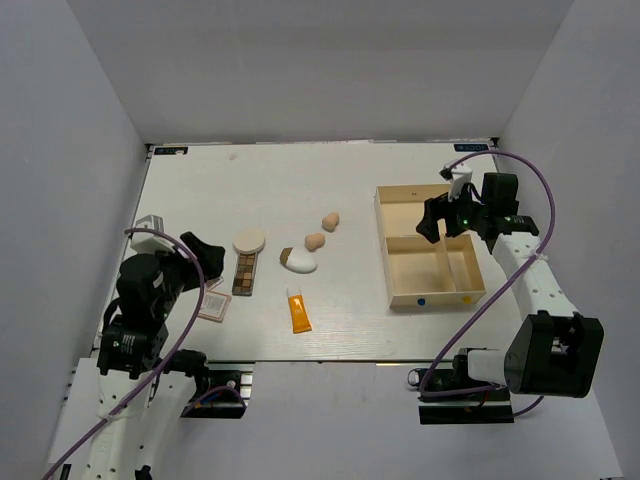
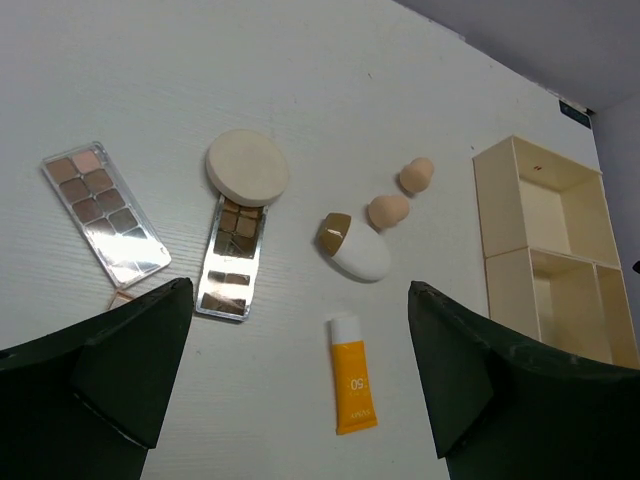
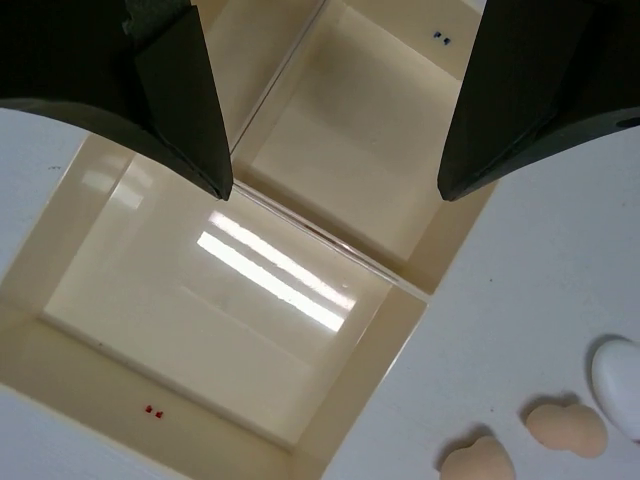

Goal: Organize the makeup

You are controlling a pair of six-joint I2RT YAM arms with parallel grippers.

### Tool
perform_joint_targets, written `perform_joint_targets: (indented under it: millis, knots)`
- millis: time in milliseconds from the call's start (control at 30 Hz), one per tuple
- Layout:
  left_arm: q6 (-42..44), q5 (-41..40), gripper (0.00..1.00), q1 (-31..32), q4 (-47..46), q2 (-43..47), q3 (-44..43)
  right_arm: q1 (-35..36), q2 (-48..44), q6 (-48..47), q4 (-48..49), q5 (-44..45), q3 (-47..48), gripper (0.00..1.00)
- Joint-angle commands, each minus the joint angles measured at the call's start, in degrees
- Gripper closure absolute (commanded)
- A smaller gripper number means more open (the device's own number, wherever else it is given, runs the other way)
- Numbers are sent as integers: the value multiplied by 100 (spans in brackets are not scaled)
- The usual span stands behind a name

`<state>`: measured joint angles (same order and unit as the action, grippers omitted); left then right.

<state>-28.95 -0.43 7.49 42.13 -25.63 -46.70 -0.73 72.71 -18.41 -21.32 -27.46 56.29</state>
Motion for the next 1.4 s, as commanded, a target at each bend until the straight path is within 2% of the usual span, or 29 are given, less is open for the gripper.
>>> perform_joint_targets:
  millis: [0, 100, 133, 233, 333, 400, 433, 467, 500, 533, 567, 600, 667, 700, 800, 900, 1100, 1367]
  knots:
    - [-5, 253, 2, -28, -82, -127, 99, 12, -11, -600, -381, -584, 303, 11]
    - [-58, 280, 2, -28, -135, -206, 169, 64, -81, -1469, -800, -1127, 417, 11]
    - [-110, 271, 2, -28, -135, -249, 196, 64, -73, -2133, -1003, -1338, 479, 11]
    - [-190, 306, 2, -28, -170, -372, 266, 258, -55, -2770, -1547, -1849, 619, 11]
    - [-251, 420, 9, -28, -284, -644, 310, 459, -195, -2940, -1244, -2140, 392, 11]
    - [-304, 490, 23, -28, -415, -987, 328, 705, -275, -2922, -1042, -2184, 286, 11]
    - [-356, 569, 30, -28, -442, -1119, 311, 793, -266, -2870, -867, -2150, 234, 20]
    - [-383, 605, 46, -28, -477, -1276, 293, 846, -240, -2748, -821, -2140, 250, 28]
    - [-427, 631, 53, -28, -556, -1583, 284, 1055, -187, -2677, -812, -2140, 277, 35]
    - [-488, 649, 60, -28, -600, -1742, 249, 1118, -100, -2615, -812, -2106, 320, 48]
    - [-506, 623, 72, -28, -679, -2048, 214, 1171, -64, -2458, -803, -2070, 321, 52]
    - [-541, 588, 75, -28, -723, -2191, 153, 1346, -38, -2369, -769, -2035, 304, 53]
    - [-612, 439, 72, 25, -811, -2516, 12, 1444, -20, -2072, -523, -1851, 155, 49]
    - [-664, 351, 66, 25, -838, -2857, -58, 1505, -37, -1983, -426, -1781, 93, 35]
    - [-770, -70, 40, 25, -794, -3682, -313, 1611, -72, -1719, -232, -1622, -100, 20]
    - [-866, -299, 34, 25, -811, -4456, -559, 1638, -195, -1508, -92, -1534, -241, 19]
    - [-937, -414, 32, -45, -1259, -5548, -1016, 1629, -450, -1358, 32, -1332, -593, 24]
    - [-858, -353, 41, -45, -1357, -7033, -1842, 1594, -617, -1393, 5, -1147, -839, 26]
